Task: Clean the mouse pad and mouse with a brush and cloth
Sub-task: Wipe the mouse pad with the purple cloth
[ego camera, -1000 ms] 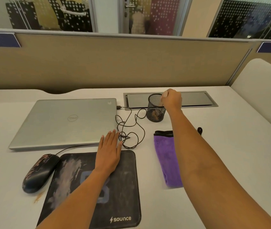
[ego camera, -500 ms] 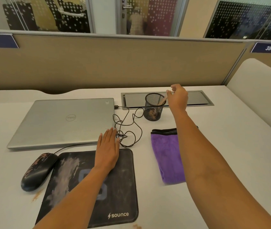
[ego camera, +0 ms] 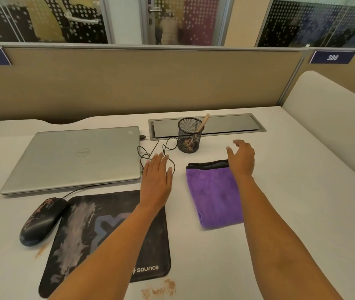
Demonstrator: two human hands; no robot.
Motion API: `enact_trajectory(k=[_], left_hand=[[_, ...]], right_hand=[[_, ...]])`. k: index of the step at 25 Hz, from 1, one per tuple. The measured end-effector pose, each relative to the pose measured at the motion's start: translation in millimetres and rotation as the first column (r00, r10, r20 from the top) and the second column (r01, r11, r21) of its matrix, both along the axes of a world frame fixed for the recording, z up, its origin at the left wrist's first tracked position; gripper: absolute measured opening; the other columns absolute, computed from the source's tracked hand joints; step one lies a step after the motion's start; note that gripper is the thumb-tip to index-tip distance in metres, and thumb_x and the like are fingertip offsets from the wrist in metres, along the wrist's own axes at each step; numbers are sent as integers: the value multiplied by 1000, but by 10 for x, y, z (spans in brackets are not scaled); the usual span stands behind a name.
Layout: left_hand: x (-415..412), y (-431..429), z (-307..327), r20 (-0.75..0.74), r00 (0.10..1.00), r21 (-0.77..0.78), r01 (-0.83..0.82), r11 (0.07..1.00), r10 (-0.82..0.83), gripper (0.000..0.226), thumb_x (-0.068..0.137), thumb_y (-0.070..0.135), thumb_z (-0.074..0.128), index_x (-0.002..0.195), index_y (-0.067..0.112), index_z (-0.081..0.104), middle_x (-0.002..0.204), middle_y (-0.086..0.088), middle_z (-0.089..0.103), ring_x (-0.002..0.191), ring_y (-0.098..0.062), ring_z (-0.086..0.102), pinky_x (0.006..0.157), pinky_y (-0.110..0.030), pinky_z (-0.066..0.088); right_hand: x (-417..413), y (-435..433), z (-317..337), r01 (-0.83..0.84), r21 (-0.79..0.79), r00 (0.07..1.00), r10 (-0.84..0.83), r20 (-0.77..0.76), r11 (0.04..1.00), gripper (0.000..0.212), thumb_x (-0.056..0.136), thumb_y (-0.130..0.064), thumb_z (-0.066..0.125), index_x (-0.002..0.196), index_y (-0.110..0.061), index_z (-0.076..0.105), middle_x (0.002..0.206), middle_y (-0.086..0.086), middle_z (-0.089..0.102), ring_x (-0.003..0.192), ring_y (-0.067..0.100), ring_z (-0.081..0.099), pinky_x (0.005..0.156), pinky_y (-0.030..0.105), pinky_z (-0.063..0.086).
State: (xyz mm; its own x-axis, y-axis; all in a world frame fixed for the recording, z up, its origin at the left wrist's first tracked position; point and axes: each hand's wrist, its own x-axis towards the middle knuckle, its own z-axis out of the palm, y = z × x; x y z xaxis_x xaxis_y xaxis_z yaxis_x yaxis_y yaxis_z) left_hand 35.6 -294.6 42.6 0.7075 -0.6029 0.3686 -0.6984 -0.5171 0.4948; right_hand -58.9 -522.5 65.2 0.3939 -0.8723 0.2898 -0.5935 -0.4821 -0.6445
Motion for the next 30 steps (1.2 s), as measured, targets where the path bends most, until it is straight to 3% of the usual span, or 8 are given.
enact_trajectory(k=[4, 8, 16, 18, 21, 25, 27, 30], left_hand=[[-259, -226, -63, -82, 994, 55, 80, 995, -75, 44, 98, 28, 33, 140, 12, 33, 148, -7, 32, 140, -20, 21, 116, -32, 14], [-485, -470, -189, -339, 938, 151, 129, 980, -72, 58, 96, 38, 34, 145, 9, 20, 150, -10, 28, 138, -23, 25, 115, -36, 20], [-686, -700, -26, -595, 800, 7, -89, 996, 76, 80, 88, 19, 58, 147, 12, 4, 142, -14, 36, 132, -28, 32, 107, -38, 31], [-674, -757, 17, -703, 700, -12, -189, 982, 126, 78, 86, 14, 61, 145, 8, 11, 141, -15, 40, 129, -30, 38, 104, -37, 35], [-568, -785, 34, -814, 552, 40, -258, 965, 181, 58, 81, 20, 68, 130, 4, 42, 127, -15, 54, 114, -30, 53, 94, -36, 46], [-467, -751, 97, -937, 347, -40, -233, 972, 45, 45, 82, 31, 65, 119, 7, 54, 119, -8, 59, 108, -25, 55, 90, -34, 48], [-432, -706, 147, -941, 335, -123, -230, 965, -40, 42, 86, 32, 60, 122, 12, 50, 121, -6, 57, 107, -24, 55, 92, -37, 48], [-326, -564, 251, -897, 414, -245, -175, 954, -154, 35, 90, 28, 52, 122, 15, 45, 121, -6, 57, 103, -20, 57, 86, -35, 49]], right_hand=[[-355, -23, -234, 31, 7, 983, -29, -180, 999, 47, 92, -35, 55, 131, -9, 48, 134, 15, 51, 122, 31, 46, 98, 41, 42], [-586, -16, -399, 52, 69, 953, -29, -300, 996, 61, 95, -49, 39, 141, -9, 36, 144, 15, 42, 131, 32, 40, 107, 44, 35], [-676, 30, -456, -10, 73, 958, 30, -284, 997, 68, 89, -57, 45, 137, -9, 42, 134, 13, 52, 123, 29, 46, 103, 40, 38], [-683, 26, -453, -17, 106, 967, 44, -251, 994, 71, 85, -59, 51, 135, -10, 45, 131, 12, 54, 119, 28, 49, 101, 39, 41], [-683, 33, -434, -37, 229, 989, 68, -128, 973, 67, 82, -53, 60, 130, -7, 50, 123, 14, 61, 112, 30, 57, 96, 39, 46], [-652, 58, -300, -34, 328, 990, 78, -120, 944, 55, 86, -47, 60, 122, -5, 55, 117, 14, 64, 106, 31, 61, 89, 37, 48], [-655, 72, -221, -91, 446, 993, 113, -23, 890, 52, 87, -45, 59, 122, -7, 54, 119, 12, 63, 107, 29, 59, 88, 34, 47], [-676, 117, -100, -297, 635, 953, 183, 240, 713, 54, 85, -45, 61, 130, -16, 49, 126, 7, 60, 109, 24, 60, 95, 39, 51]])
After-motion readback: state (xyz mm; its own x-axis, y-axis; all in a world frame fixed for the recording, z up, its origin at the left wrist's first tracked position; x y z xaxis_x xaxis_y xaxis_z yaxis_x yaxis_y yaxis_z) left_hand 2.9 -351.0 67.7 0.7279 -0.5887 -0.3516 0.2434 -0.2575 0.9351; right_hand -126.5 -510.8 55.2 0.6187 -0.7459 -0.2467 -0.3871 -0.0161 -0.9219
